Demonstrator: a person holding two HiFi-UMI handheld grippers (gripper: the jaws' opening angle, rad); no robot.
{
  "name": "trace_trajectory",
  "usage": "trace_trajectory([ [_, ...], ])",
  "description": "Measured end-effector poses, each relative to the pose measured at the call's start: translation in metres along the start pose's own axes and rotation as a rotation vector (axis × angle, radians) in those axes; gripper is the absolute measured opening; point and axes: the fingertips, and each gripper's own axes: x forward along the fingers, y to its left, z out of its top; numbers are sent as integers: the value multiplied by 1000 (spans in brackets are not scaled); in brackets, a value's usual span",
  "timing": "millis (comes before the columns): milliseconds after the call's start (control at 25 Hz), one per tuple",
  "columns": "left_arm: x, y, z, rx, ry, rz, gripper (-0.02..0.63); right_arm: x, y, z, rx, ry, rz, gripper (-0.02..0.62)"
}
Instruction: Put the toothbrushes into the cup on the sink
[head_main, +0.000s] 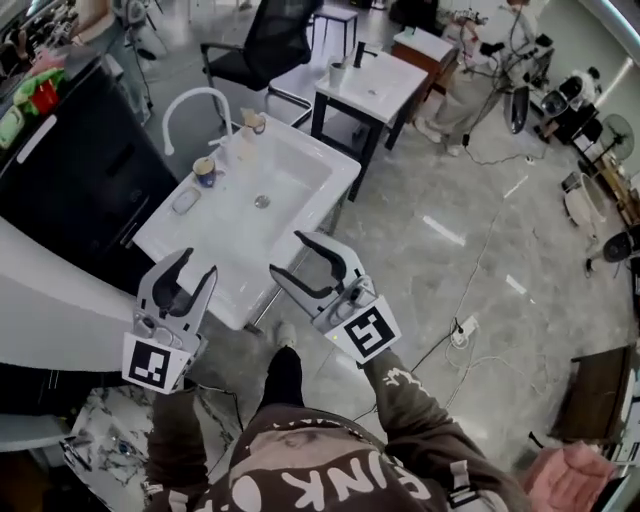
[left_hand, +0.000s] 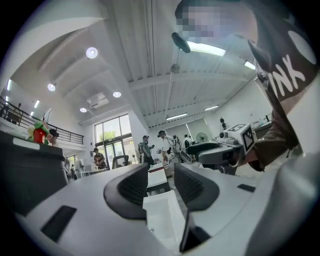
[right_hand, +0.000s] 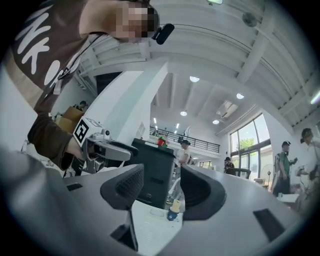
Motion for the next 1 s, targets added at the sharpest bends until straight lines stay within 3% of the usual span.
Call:
trace_trajectory([
  [200,-84,-81,60,3,8,-20,152,-67,78,53,58,-16,5,222],
  [400,-137,-125,85,20,17,-36,152,-101,136,90,81,-22,24,222],
  [1000,-212,-137,99,-4,-17,-69,152,-107,219,110,23,40,14,186],
])
